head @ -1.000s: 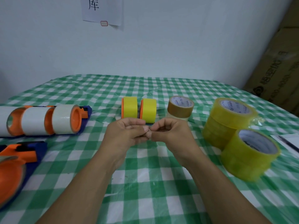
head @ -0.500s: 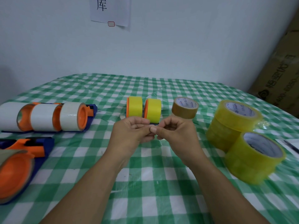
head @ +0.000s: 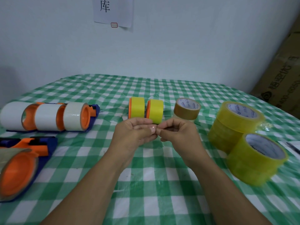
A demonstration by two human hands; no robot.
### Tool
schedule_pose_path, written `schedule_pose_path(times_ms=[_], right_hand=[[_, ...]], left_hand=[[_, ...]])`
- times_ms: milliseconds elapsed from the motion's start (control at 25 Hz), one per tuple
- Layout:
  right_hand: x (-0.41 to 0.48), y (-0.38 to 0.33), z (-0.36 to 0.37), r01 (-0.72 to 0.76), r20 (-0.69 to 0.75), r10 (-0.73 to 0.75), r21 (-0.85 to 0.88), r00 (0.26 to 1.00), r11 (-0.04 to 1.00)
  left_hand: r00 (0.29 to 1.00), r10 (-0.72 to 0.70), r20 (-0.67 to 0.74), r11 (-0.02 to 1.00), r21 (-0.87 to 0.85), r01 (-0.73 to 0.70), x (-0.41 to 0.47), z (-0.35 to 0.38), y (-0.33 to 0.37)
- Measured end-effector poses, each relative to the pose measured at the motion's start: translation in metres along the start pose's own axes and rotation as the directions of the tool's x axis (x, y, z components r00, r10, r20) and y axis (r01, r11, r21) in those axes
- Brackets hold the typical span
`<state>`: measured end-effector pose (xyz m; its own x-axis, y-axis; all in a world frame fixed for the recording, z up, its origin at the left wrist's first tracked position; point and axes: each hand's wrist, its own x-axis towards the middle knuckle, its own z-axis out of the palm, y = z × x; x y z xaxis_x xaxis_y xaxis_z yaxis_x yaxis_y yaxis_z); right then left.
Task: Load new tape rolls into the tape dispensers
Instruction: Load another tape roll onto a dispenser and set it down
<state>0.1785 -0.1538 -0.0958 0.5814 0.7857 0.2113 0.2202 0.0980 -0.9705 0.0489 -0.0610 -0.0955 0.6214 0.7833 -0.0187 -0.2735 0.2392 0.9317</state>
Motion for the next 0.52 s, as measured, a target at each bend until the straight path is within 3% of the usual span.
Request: schedule_pose_path(times_ms=[200,360,520], right_hand=[[0.001,-0.002,-0.005,-0.167,0.052,0.160,0.198,0.986,0.966],[-0.001,0.000,0.004,0.006,-0.067,-0.010,-0.056,0.998,0.998],[0.002,0.007,0.006,0.021,-0.138,-0.056,-0.245,0.989,0.969]], left_hand=[[0.999,0.039,0.004,0.996,0.078,-0.039,-0.001,0.003,-0.002],[0.993,0.091,-0.070,0.986,0.144,-0.080,-0.001,0.008,-0.007],[0.982,0.144,-0.122,0.941,0.325,-0.097,-0.002,0.015,-0.016]])
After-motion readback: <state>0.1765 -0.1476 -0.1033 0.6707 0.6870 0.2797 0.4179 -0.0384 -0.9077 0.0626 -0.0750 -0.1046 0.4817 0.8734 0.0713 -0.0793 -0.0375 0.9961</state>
